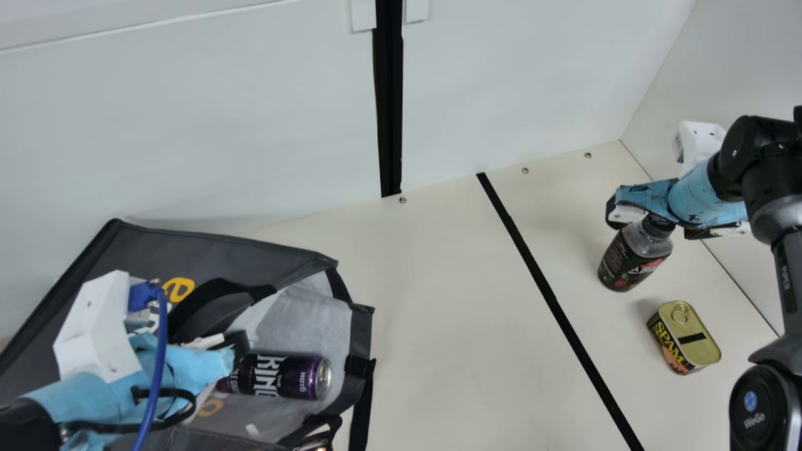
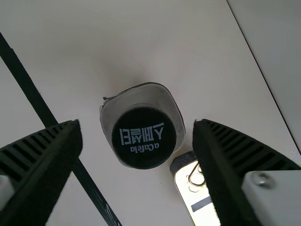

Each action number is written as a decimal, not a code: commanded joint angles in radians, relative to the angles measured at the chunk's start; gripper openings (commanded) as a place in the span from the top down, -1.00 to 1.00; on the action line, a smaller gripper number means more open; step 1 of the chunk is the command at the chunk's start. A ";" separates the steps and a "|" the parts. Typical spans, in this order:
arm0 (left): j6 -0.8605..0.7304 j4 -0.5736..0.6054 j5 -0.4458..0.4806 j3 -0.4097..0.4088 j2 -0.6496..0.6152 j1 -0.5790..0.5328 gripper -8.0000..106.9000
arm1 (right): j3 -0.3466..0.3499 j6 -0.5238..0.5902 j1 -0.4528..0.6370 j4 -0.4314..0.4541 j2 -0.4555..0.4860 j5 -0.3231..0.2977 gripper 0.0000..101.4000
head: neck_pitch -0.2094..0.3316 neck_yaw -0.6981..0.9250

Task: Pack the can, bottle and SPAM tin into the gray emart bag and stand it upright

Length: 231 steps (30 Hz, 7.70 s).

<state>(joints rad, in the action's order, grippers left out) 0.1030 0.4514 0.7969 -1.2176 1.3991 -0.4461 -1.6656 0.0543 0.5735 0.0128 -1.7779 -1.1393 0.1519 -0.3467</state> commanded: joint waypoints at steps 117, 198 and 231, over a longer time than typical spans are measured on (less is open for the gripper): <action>0.000 0.000 0.000 0.000 0.000 0.000 1.00 | 0.448 0.586 -0.586 -0.228 0.727 -0.081 1.00 | 0.023 -0.002; 0.000 0.000 0.000 0.000 0.000 0.000 1.00 | 0.529 1.168 -0.656 -0.947 0.475 0.075 1.00 | 0.023 -0.002; 0.000 0.000 0.000 0.000 0.000 0.000 1.00 | 0.419 1.265 -0.888 -1.016 0.210 0.312 1.00 | 0.023 -0.002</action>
<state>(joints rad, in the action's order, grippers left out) 0.1030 0.4514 0.7969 -1.2176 1.3991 -0.4461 -1.2458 1.3143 -0.3101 -1.0053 -1.5612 -0.8370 0.1519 -0.3467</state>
